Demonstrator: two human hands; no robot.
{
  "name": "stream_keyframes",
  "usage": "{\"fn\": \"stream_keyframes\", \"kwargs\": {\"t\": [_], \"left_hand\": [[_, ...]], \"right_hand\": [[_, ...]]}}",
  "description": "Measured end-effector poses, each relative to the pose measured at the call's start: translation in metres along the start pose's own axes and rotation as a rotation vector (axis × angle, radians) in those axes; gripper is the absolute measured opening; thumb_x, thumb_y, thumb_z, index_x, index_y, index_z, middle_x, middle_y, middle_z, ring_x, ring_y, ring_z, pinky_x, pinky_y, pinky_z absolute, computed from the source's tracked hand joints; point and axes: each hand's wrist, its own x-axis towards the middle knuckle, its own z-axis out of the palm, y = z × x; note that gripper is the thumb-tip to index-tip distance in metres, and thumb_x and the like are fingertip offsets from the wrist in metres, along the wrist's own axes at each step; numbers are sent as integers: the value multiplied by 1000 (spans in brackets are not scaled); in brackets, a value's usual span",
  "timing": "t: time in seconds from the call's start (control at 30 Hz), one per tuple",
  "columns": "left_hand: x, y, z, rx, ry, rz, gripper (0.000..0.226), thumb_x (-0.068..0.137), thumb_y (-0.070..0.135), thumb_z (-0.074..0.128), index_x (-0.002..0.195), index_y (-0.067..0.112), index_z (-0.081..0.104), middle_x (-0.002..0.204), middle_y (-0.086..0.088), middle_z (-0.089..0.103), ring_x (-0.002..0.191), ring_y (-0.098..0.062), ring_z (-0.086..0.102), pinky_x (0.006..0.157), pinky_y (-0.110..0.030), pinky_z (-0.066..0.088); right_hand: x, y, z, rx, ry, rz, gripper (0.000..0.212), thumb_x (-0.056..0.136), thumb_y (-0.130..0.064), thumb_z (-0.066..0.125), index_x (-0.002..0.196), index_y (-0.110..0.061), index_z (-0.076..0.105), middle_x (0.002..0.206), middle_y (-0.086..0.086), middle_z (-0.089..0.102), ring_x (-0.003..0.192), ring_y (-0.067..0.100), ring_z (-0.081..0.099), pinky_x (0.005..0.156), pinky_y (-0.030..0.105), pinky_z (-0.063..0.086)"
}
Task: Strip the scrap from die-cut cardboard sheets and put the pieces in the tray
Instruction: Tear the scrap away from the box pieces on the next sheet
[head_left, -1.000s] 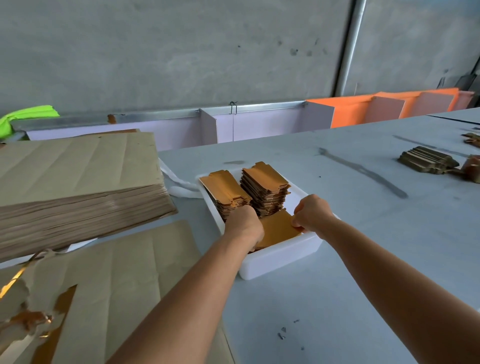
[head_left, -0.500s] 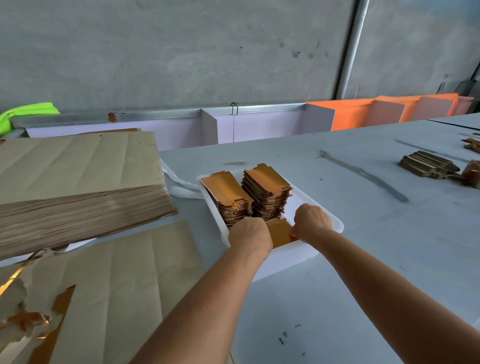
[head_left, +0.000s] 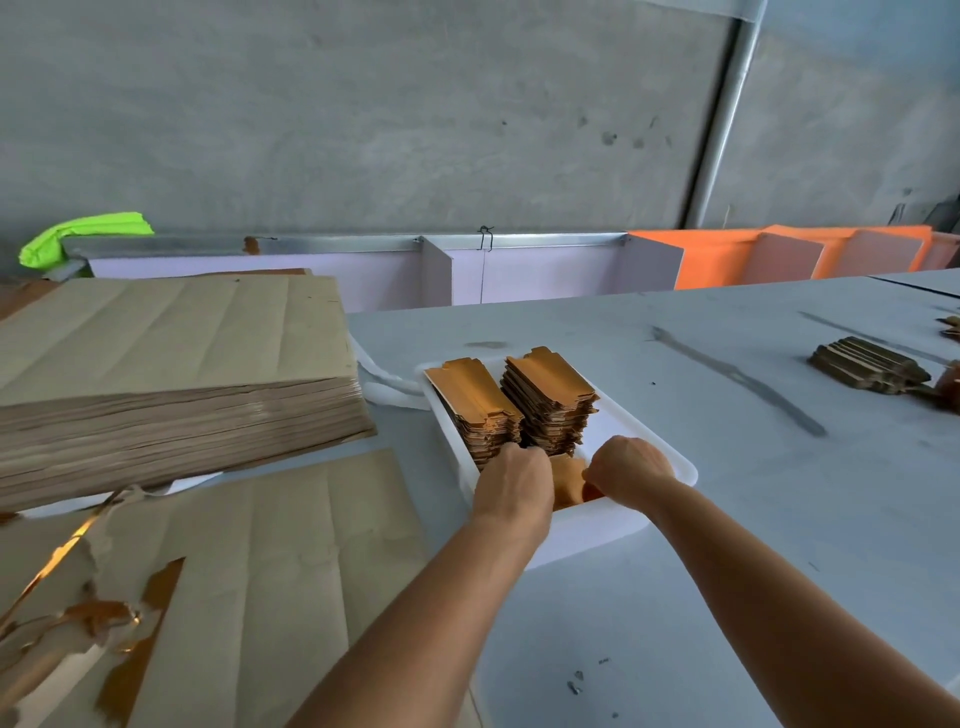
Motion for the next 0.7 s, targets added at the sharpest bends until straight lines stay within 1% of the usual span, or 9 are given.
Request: {"fn": "stream_keyframes", "kwargs": {"t": [0.1, 0.17, 0.23, 0.33, 0.4, 0.47, 0.53, 0.6, 0.7], "left_hand": [[-36, -18, -8, -56, 272, 179, 29, 91, 2, 55, 118, 9, 55, 116, -8, 50, 101, -20, 49, 77, -23, 37], [-66, -35, -18, -78, 370, 201, 26, 92, 7, 55, 118, 9, 55, 117, -8, 49, 104, -22, 48, 86, -28, 39], [-100, -55, -25, -48, 314, 148, 34, 94, 21, 54, 126, 12, 49, 126, -10, 43, 113, -24, 42, 97, -33, 34], [-151, -90, -27, 95, 95, 25, 65, 85, 45, 61, 137, 18, 34, 143, -12, 21, 128, -29, 26, 106, -42, 22], [-184, -116, -23, 142, 5, -34, 84, 75, 55, 66, 140, 22, 24, 151, -13, 4, 137, -30, 10, 111, -48, 10], [-210, -145, -19, 208, -57, -109, 95, 74, 60, 66, 145, 27, 12, 154, -10, -18, 142, -28, -11, 112, -54, -6], [-228, -177, -21, 288, -47, -258, 97, 77, 64, 59, 148, 30, 3, 151, -9, -33, 141, -31, -23, 110, -57, -11], [-237, -211, -30, 346, 6, -449, 98, 80, 68, 52, 149, 31, -6, 146, -11, -41, 139, -38, -26, 110, -59, -9], [-245, -258, -48, 291, 54, -642, 107, 77, 70, 54, 148, 30, -15, 147, -13, -40, 139, -44, -21, 113, -57, 5]], "right_hand": [[-10, -2, -4, 43, 38, -24, 28, 92, -12, 44, 65, -13, 52, 67, 1, 51, 61, 14, 48, 50, 23, 34], [-22, -6, -8, 43, 76, -113, 28, 95, -13, 43, 74, -8, 59, 73, 6, 58, 70, 23, 55, 59, 30, 39], [-39, -15, -13, 139, 215, -210, 26, 95, -15, 47, 79, -4, 65, 82, 17, 65, 74, 34, 56, 62, 32, 39], [-76, -44, -15, 372, 448, -346, 22, 90, -7, 55, 72, 2, 65, 78, 21, 65, 67, 36, 53, 59, 36, 41], [-105, -71, -13, 424, 476, -477, 19, 88, -1, 57, 70, 2, 65, 74, 19, 64, 67, 34, 55, 58, 33, 42], [-137, -100, -3, 437, 420, -638, 17, 86, 1, 63, 71, -3, 66, 72, 12, 64, 63, 26, 54, 58, 27, 39], [-166, -128, 15, 462, 248, -738, 9, 86, -6, 66, 79, -7, 71, 83, 8, 68, 69, 18, 56, 61, 26, 42], [-187, -155, 37, 493, 48, -761, 9, 87, -17, 67, 91, -12, 73, 96, 1, 69, 80, 9, 58, 74, 24, 47], [-208, -194, 61, 503, -174, -745, 26, 84, -35, 68, 107, -22, 69, 117, -6, 63, 102, 8, 57, 85, 21, 43]]}}
